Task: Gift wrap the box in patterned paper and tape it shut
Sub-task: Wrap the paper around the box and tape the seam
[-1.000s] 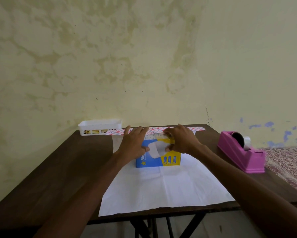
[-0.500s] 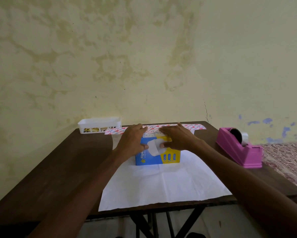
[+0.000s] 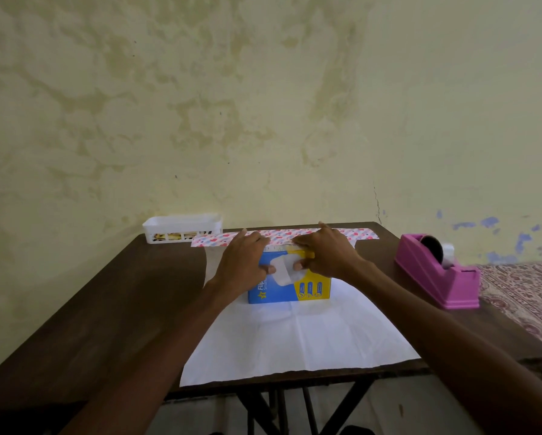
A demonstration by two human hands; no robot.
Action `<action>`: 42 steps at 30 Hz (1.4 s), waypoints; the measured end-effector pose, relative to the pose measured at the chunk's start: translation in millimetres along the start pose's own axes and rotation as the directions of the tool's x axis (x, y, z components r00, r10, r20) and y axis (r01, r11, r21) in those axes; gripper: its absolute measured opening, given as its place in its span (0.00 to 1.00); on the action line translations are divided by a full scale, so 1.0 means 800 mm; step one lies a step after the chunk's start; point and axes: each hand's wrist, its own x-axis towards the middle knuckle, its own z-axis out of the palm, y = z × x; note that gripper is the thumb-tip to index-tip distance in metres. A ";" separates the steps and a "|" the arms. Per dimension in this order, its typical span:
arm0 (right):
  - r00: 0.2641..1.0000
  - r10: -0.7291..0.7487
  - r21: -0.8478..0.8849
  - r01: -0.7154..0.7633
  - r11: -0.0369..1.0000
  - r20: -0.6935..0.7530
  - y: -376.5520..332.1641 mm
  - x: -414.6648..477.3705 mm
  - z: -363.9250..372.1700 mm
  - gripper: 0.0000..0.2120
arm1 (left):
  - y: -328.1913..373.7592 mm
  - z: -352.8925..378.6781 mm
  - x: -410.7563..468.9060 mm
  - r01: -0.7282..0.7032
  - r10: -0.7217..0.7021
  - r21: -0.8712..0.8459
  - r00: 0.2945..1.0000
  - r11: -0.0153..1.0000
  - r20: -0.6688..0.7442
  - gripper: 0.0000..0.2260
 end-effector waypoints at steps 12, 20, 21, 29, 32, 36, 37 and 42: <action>1.000 0.009 -0.040 -0.010 0.999 -0.014 -0.006 -0.016 -0.014 0.24 | 0.001 -0.006 -0.006 -0.019 0.000 -0.112 0.986 0.994 -0.169 0.22; 0.995 0.036 0.005 -0.035 0.999 -0.097 -0.007 -0.026 -0.011 0.23 | 0.004 -0.009 -0.011 -0.041 0.013 -0.158 0.985 0.987 -0.172 0.20; 0.994 0.035 0.007 -0.035 0.999 -0.108 -0.007 -0.027 -0.010 0.23 | 0.005 -0.010 -0.012 -0.037 0.009 -0.168 0.986 0.985 -0.167 0.20; 0.999 -0.017 0.028 0.019 0.999 -0.050 -0.008 -0.022 -0.004 0.35 | 0.011 -0.008 -0.004 -0.012 0.005 -0.123 0.999 0.992 -0.051 0.27; 0.999 -0.020 -0.034 0.019 0.999 -0.032 -0.006 -0.019 0.004 0.32 | 0.012 -0.003 -0.001 -0.009 0.002 -0.133 0.999 0.991 -0.053 0.24; 0.996 -0.024 0.021 0.026 0.999 -0.086 -0.006 -0.014 0.009 0.29 | 0.005 0.009 -0.002 -0.002 -0.010 -0.182 0.998 0.983 -0.064 0.21; 0.994 -0.024 0.023 0.026 0.999 -0.110 -0.006 -0.012 0.010 0.28 | 0.004 0.012 -0.001 -0.006 -0.006 -0.169 0.998 0.986 -0.068 0.21; 0.979 -0.032 0.006 0.034 0.999 -0.199 -0.007 0.005 0.019 0.23 | -0.002 0.014 0.015 -0.019 0.009 -0.102 0.995 0.995 -0.098 0.21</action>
